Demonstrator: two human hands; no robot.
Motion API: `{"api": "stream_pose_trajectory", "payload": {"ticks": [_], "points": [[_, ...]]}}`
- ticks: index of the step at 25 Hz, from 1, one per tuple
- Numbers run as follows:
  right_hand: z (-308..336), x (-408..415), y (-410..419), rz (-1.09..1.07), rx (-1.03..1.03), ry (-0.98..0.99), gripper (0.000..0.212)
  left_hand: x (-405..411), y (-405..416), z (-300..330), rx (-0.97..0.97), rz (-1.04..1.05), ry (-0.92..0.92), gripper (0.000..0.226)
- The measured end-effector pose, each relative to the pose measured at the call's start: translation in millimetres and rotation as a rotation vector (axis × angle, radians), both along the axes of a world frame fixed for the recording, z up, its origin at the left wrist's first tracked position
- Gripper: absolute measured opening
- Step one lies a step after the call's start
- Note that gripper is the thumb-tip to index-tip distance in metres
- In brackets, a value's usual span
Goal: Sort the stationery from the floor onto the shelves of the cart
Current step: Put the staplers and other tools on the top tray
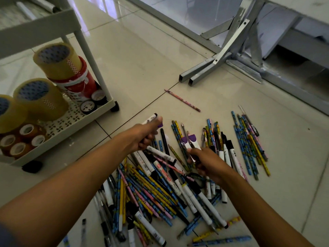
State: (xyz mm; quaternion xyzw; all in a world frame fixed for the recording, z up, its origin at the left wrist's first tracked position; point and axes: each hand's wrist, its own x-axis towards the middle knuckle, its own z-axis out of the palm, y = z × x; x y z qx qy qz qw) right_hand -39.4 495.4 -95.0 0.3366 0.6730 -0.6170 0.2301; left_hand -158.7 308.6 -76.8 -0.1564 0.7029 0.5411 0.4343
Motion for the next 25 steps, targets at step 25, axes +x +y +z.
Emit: {"api": "stream_pose_trajectory", "payload": {"ticks": [25], "points": [[733,-15,-114,0.179,-0.378,0.395,0.011,99,-61,699,0.323,0.765,0.224,0.015]]}}
